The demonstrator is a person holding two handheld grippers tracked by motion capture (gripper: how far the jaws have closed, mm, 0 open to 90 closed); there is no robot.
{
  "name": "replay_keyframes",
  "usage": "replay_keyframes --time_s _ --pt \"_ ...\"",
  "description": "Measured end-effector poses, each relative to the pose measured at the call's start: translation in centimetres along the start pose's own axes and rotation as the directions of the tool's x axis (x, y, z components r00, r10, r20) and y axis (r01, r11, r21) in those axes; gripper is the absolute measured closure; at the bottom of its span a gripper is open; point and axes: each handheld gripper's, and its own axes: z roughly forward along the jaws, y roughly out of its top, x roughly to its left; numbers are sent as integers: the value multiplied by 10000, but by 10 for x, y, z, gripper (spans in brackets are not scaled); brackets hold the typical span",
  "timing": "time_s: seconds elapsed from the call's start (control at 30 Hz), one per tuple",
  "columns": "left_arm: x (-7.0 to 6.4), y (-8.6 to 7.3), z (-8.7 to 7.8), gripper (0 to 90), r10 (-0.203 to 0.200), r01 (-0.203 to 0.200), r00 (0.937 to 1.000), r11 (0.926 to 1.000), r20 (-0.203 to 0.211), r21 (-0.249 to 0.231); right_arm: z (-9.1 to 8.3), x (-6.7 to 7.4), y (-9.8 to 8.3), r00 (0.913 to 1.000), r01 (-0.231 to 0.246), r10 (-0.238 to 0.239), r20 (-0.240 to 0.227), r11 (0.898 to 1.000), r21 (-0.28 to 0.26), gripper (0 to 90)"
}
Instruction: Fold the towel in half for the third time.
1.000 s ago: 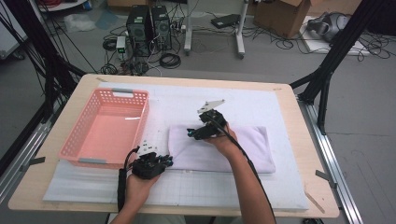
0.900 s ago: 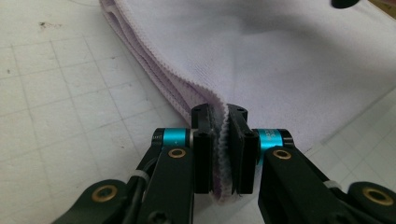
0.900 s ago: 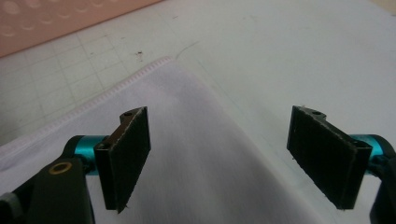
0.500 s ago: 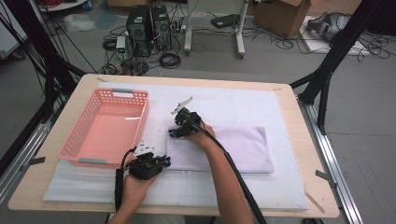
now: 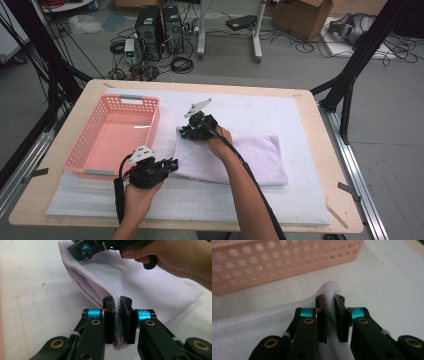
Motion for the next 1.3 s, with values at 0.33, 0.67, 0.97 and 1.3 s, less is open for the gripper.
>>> replay_keyframes --time_s 0.33,0.67,0.97,1.3 --pt "-33 41 25 824 964 -970 9937 9953 569 67 -62 -24 -22 9950 -625 735 680 9864 -1520 823" --pt "-74 56 65 822 1589 -1678 9766 9845 1449 514 -108 -39 -58 9879 -1113 1324 811 9681 -2245 824" --pt "-100 57 108 821 1739 -1934 9671 9767 1854 928 -142 -57 -90 9766 -1154 1485 1558 9723 -2035 823" --pt "-124 46 161 818 1213 -1552 9651 9788 2321 1335 -153 -70 -121 9650 -1502 1772 1932 9778 -1463 817"
